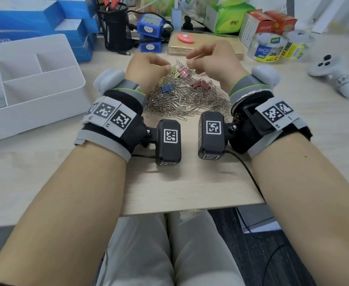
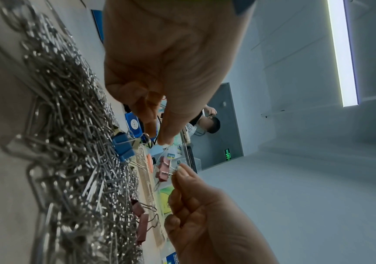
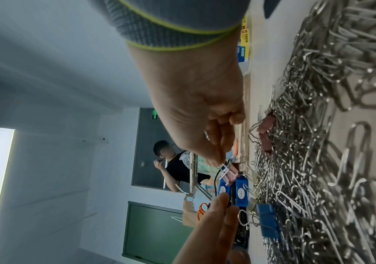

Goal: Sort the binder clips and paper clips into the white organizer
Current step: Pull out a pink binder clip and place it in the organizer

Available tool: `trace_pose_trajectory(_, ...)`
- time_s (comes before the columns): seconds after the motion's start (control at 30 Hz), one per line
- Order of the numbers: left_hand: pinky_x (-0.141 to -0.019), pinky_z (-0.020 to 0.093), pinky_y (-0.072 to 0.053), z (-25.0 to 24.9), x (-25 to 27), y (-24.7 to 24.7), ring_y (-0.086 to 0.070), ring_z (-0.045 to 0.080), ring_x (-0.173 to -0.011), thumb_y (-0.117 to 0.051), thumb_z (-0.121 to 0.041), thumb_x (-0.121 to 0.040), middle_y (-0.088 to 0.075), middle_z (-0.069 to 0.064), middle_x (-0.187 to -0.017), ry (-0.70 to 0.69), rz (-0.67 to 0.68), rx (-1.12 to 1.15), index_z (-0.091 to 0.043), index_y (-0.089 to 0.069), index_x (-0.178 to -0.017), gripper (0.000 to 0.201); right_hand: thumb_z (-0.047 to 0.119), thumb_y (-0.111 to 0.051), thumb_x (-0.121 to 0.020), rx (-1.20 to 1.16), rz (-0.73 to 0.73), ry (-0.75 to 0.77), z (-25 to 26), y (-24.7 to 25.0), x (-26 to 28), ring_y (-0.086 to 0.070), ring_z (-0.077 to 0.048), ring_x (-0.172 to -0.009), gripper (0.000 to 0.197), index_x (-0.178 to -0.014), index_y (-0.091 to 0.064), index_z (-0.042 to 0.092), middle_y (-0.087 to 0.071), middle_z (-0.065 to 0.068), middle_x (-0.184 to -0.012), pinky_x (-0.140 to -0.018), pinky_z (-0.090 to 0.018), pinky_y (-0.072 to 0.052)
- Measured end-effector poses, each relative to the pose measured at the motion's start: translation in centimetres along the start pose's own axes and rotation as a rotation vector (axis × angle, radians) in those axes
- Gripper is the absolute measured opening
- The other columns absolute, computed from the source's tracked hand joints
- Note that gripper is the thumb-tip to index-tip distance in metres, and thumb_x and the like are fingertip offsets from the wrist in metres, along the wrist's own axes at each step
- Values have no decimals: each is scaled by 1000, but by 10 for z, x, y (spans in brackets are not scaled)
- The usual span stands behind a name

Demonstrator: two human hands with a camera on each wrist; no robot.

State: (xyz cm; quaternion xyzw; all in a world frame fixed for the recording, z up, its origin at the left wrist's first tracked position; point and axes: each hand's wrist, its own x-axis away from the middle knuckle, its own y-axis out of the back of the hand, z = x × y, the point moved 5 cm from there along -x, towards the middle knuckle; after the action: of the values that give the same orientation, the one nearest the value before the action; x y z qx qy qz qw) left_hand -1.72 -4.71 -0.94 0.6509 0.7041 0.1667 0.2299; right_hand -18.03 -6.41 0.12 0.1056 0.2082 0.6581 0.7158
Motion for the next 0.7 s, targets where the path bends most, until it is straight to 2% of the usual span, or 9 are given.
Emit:
trace_pose_trajectory(0.1, -40, 12, -36, -2, 1, -2, -43, 6, -50, -56, -32, -92, -67, -3, -92, -26, 25, 51, -17, -69, -106, 24, 3, -69, -81, -35, 2, 26, 4, 0, 2, -49, 5, -36, 17, -98, -69, 0, -59, 0, -65, -42, -7, -36)
trace_pose_trajectory(0.17, -42, 15, -37, -3, 1, -5, -43, 2, -45, -58, -34, -91, -69, -6, -90, -44, 60, 62, -19, -69, -107, 25, 3, -69, -82, -64, 13, 40, 8, -1, 4, -51, 6, -36, 9, -90, -68, 5, -61, 0, -67, -40, -6, -35)
trace_pose_trajectory(0.3, -38, 7, -34, -6, 0, -6, -45, -6, -34, -65, -20, -88, -66, -6, -74, -99, 31, 158, -7, -66, -110, 26, 2, -68, -82, -128, 27, 66, 11, -1, 6, -56, 4, -39, 14, -77, -63, 14, -64, -2, -70, -40, -6, -36)
trace_pose_trajectory(0.4, -44, 4, -36, -5, -3, 1, -52, -11, -41, -68, -16, -85, -64, -16, -57, -121, -66, 197, -8, -68, -106, 22, 1, -67, -83, -133, 58, 72, 12, -4, 9, -58, 4, -41, 7, -89, -67, 5, -66, 9, -56, -40, -6, -37)
trace_pose_trajectory(0.43, -50, 6, -41, -5, -3, 3, -56, -11, -45, -70, -16, -83, -63, -18, -52, -129, -91, 210, -12, -70, -100, 18, 1, -67, -83, -123, 71, 72, 11, -5, 9, -57, 4, -42, 13, -96, -68, 0, -66, 10, -53, -41, -6, -37)
trace_pose_trajectory(0.5, -70, 18, -55, -4, -5, 5, -66, -4, -61, -74, -18, -76, -65, -20, -50, -141, -99, 235, -21, -73, -84, 9, 3, -66, -84, -72, 102, 73, 12, -8, 12, -56, 2, -45, 19, -103, -68, -2, -67, 5, -62, -41, -9, -38)
trace_pose_trajectory(0.57, -87, 34, -57, -2, -7, 4, -73, 12, -77, -73, -21, -71, -67, -20, -53, -153, -93, 231, -30, -71, -73, 9, 7, -65, -84, -3, 110, 78, 14, -10, 13, -56, 0, -49, 18, -100, -71, 5, -66, 1, -71, -41, -16, -40)
trace_pose_trajectory(0.63, -89, 41, -56, -1, -8, 3, -73, 17, -81, -73, -26, -69, -69, -19, -55, -168, -97, 235, -32, -71, -70, 7, 12, -64, -83, 8, 100, 70, 15, -10, 14, -56, -2, -51, 18, -98, -72, 5, -65, 1, -75, -40, -18, -38)
trace_pose_trajectory(0.7, -88, 41, -56, -2, -8, 2, -70, 14, -76, -73, -27, -71, -69, -19, -56, -182, -87, 225, -32, -72, -71, 5, 18, -67, -84, -47, 102, 76, 16, -10, 15, -54, -3, -50, 21, -97, -72, 1, -65, 0, -74, -41, -14, -37)
